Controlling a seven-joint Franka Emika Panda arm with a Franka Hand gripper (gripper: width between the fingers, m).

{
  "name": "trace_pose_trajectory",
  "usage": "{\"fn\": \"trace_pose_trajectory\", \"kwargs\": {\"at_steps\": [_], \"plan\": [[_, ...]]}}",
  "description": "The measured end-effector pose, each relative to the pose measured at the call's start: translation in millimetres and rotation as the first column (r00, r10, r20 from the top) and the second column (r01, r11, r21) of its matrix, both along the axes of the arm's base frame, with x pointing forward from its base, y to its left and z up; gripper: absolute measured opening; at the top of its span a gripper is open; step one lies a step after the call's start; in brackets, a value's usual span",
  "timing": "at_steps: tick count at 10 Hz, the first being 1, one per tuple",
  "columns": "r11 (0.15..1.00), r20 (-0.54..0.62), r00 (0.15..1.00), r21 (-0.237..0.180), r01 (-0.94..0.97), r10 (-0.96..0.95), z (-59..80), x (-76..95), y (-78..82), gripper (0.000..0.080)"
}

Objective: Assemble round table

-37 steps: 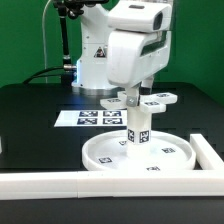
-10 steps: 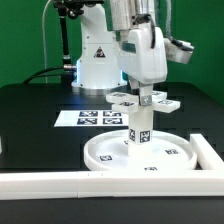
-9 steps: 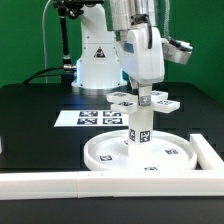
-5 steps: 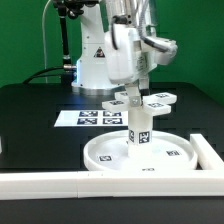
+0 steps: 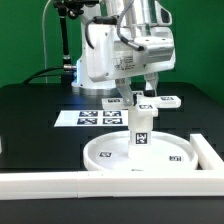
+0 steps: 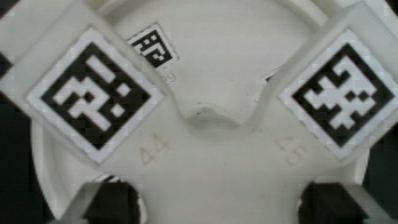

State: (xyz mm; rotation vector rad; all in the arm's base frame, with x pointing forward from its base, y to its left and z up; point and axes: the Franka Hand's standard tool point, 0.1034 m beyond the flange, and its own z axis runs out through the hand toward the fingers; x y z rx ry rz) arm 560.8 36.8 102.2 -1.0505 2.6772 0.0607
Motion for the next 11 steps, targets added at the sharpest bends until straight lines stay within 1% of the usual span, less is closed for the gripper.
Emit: {"fn": "trace_pose_trajectory", "kwargs": {"at_steps": [1,3,4,5,6,8,11], "plan": [[1.000,0.003,1.000,0.002,0.009,-0.009,0.1,0.1,-0.1,0.0445],[0.999,0.003,0.999,-0.004,-0.045,0.045,0.6,-0.6,0.8,0.0450],[0.995,-0.005,0.995,0.012,-0.096,0.096,7.2,-0.7,2.9,0.0591],[0.992,0.004,0.992,0.028,-0.126,0.126,19.7,0.5,4.9,0.0639],[0.989,0.024,0.990,0.034,-0.143,0.142,31.8,1.6,5.1,0.0639],[0.989,0.016,0.990,0.028,-0.142,0.142,25.3,-0.6,4.5,0.0647],[0.989,0.015,0.989,0.027,-0.145,0.144,24.4,-0.8,4.5,0.0649]]}}
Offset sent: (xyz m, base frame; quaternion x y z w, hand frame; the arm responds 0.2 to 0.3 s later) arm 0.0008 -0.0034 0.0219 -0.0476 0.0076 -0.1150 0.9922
